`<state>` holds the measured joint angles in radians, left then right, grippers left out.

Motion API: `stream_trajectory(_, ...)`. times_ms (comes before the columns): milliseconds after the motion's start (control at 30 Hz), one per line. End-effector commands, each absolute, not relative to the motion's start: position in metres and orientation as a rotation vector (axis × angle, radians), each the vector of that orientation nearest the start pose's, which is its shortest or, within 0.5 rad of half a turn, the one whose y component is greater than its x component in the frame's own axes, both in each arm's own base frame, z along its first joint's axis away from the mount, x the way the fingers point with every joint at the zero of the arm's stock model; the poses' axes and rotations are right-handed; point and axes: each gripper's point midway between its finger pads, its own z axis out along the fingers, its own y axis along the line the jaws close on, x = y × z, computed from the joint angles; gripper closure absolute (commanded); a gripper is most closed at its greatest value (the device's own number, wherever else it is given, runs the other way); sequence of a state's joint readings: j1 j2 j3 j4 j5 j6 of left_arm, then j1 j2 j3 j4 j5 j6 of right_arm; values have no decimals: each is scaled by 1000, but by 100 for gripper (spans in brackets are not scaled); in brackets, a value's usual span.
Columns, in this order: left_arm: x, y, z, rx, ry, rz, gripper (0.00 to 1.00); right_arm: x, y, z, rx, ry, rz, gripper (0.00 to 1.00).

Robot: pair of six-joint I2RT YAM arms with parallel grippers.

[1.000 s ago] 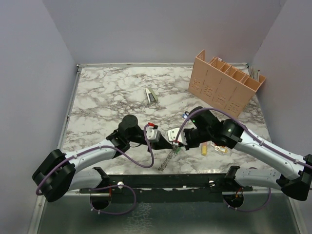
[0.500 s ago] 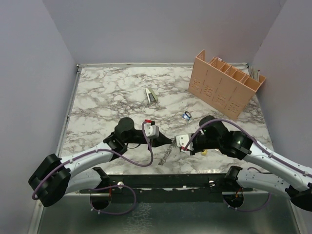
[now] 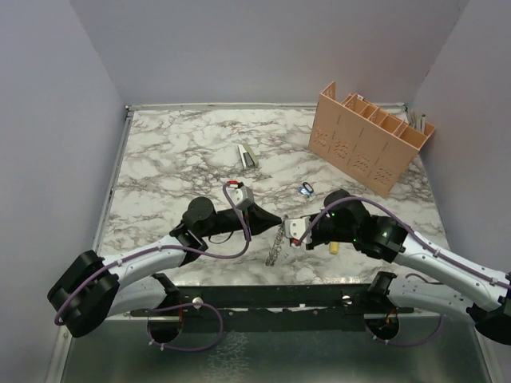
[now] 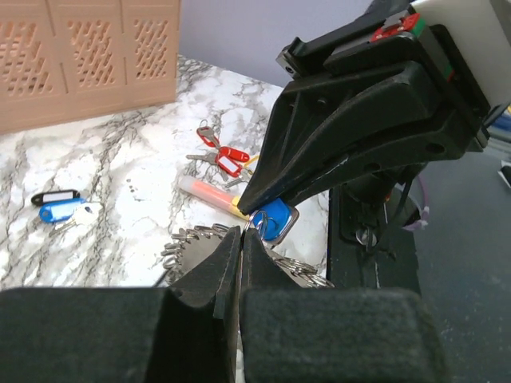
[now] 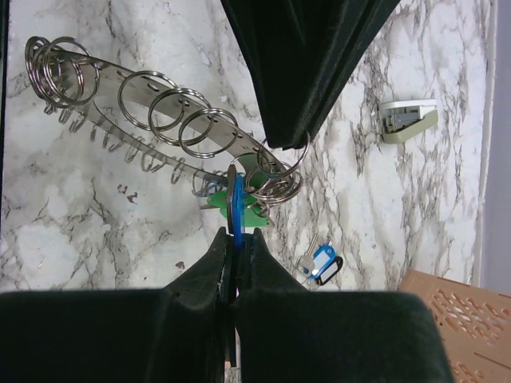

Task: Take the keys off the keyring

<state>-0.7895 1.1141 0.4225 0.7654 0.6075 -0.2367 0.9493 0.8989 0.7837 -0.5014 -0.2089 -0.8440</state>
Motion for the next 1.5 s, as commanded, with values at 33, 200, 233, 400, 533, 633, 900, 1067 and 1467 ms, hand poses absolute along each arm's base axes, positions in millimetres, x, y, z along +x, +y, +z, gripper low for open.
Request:
stream_trajectory(33, 175, -313, 244, 686, 1342, -1307, 100, 179, 247, 185, -1754, 1249, 223, 99)
stream_trajectory(200, 168, -314, 252, 616, 1346, -1371, 100, 187, 250, 190, -1722, 1242, 193, 99)
stream_trajectory(233, 166, -315, 255, 605, 1332, -1383, 100, 189, 251, 192, -1713, 1241, 189, 99)
stream_trajectory(400, 165, -313, 253, 470, 1338, -1419, 100, 194, 255, 197, -1696, 1232, 176, 99)
stream_trajectory(533, 172, -303, 251, 338, 1334, -1439, 100, 194, 256, 202, -1686, 1222, 177, 99)
stream_trajectory(633, 173, -301, 253, 313, 1328, -1446, 100, 194, 255, 205, -1678, 1213, 173, 99)
stream_trajectory(900, 175, -295, 251, 287, 1322, -1429, 100, 194, 252, 215, -1659, 1202, 162, 99)
stream_trajectory(1067, 170, -292, 255, 322, 1289, -1414, 100, 201, 246, 217, -1623, 1240, 119, 99)
stream_trajectory(1467, 168, -282, 236, 373, 1315, -1320, 100, 216, 235, 233, -1476, 1332, 56, 99)
